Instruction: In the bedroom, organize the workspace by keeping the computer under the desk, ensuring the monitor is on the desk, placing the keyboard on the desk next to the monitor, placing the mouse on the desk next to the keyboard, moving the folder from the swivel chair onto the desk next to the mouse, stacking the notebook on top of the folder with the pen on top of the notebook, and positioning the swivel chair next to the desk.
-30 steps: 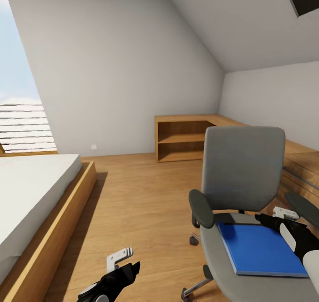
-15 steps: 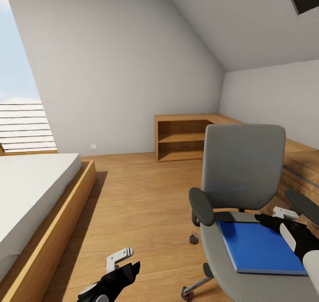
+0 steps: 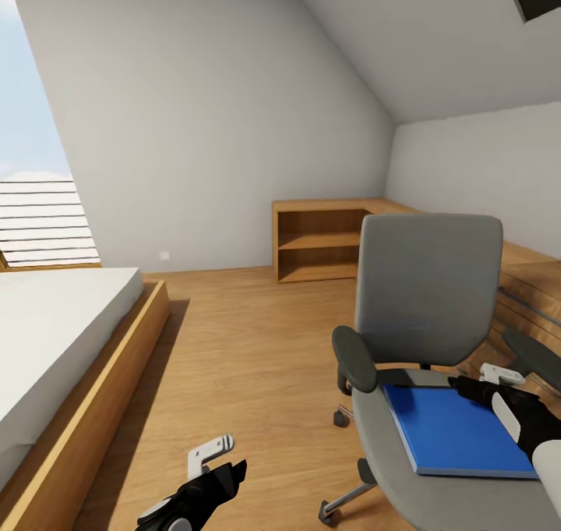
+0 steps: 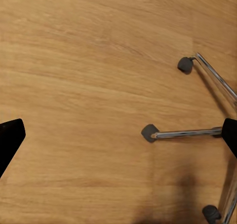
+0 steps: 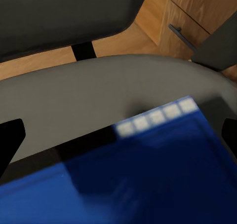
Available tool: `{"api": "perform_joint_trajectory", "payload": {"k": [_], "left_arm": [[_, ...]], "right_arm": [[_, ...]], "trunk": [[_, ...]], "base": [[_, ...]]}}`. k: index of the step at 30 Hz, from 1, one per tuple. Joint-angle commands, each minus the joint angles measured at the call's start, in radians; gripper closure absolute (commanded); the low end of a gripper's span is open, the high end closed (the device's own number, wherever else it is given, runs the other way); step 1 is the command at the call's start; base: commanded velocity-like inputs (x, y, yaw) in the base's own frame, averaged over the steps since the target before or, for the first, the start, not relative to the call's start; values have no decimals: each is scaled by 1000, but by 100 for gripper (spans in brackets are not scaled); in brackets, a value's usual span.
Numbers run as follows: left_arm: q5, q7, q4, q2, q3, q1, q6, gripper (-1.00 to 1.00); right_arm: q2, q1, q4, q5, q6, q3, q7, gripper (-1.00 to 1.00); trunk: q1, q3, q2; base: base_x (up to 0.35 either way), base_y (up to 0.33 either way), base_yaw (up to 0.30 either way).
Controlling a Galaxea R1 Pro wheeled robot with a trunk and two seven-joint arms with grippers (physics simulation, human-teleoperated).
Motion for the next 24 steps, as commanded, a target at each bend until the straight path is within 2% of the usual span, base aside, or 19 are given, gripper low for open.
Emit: {"api": "perform_joint_trajectory", "payload": {"k": [1, 5, 15, 19, 24], "left_arm": [[11, 9, -2, 0, 0, 0, 1, -100], [11, 9, -2, 0, -1, 0, 1, -100], [11, 9, -2, 0, 0, 0, 1, -100], [11, 11, -2, 0, 0, 0, 1, -100], [12, 6, -1, 0, 1, 0, 0, -100]], "right_arm": [[0, 0, -2, -5, 6, -5, 4, -100], [0, 0, -2, -5, 6, -5, 4, -100], [0, 0, -2, -5, 6, -5, 5, -100], [0, 0, -2, -5, 6, -5, 5, -100], [0, 0, -2, -5, 6, -5, 5, -100]], "trunk": [[4, -4, -7], [19, -16, -35], [19, -16, -35], [34, -29, -63], [34, -29, -63]], "base": [[0, 0, 0], [0, 0, 0], [0, 0, 0], [0, 0, 0], [0, 0, 0]]}}
